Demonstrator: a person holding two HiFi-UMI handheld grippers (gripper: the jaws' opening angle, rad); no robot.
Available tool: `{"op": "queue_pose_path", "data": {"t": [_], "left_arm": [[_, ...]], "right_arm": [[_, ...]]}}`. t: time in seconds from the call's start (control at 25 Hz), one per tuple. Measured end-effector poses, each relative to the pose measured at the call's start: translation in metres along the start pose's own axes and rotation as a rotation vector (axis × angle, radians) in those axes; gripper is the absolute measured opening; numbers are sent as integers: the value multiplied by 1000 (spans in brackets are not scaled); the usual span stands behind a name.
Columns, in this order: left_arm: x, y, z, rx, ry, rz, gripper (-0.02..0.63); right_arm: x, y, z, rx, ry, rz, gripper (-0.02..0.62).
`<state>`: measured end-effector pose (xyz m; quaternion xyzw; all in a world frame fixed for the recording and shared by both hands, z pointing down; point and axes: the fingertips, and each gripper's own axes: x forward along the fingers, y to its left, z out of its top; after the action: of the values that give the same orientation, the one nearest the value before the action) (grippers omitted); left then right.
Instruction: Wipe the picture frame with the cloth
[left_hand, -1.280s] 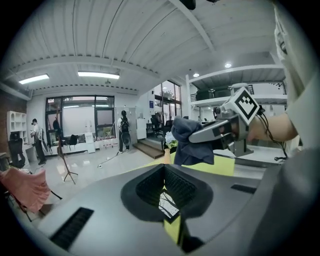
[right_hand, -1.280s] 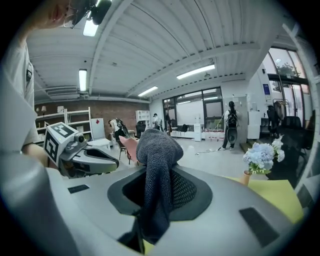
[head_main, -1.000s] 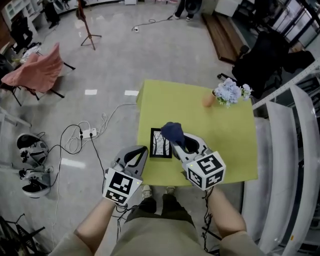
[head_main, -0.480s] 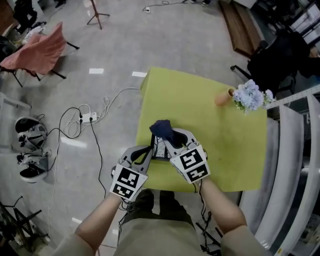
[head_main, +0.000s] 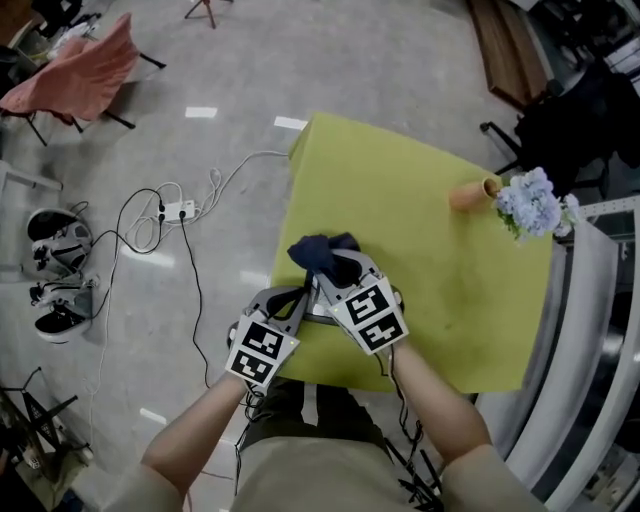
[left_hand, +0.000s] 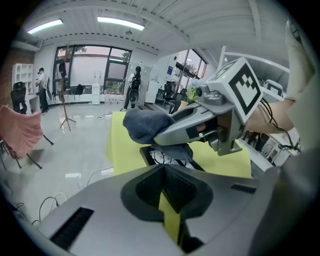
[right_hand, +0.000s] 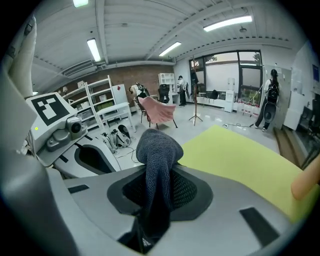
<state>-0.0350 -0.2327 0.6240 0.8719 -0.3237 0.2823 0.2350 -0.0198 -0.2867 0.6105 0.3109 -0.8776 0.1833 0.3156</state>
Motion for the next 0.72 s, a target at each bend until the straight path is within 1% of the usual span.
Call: {"op": "queue_pose_path", "data": {"t": [0.2, 0.36, 0.48, 0.56, 0.64, 0.72], "left_arm": [[12, 0, -19, -18, 42, -23, 8], [14, -2, -22, -34, 41, -20, 8], [13, 0, -24, -42, 39, -20, 8], [13, 1, -25, -33, 47, -19, 8], [14, 0, -25, -23, 56, -17, 8], [15, 1, -25, -31, 54, -14, 8]], "right_arm": [[25, 6, -12, -5, 40, 41, 95], [33, 9, -19, -28, 61, 57, 97], [33, 9, -25, -64, 76, 54, 94], [32, 8, -30, -75, 88, 48, 92], [26, 4, -36, -88, 107, 35, 89], [19, -2, -44, -108, 137, 12, 89]]}}
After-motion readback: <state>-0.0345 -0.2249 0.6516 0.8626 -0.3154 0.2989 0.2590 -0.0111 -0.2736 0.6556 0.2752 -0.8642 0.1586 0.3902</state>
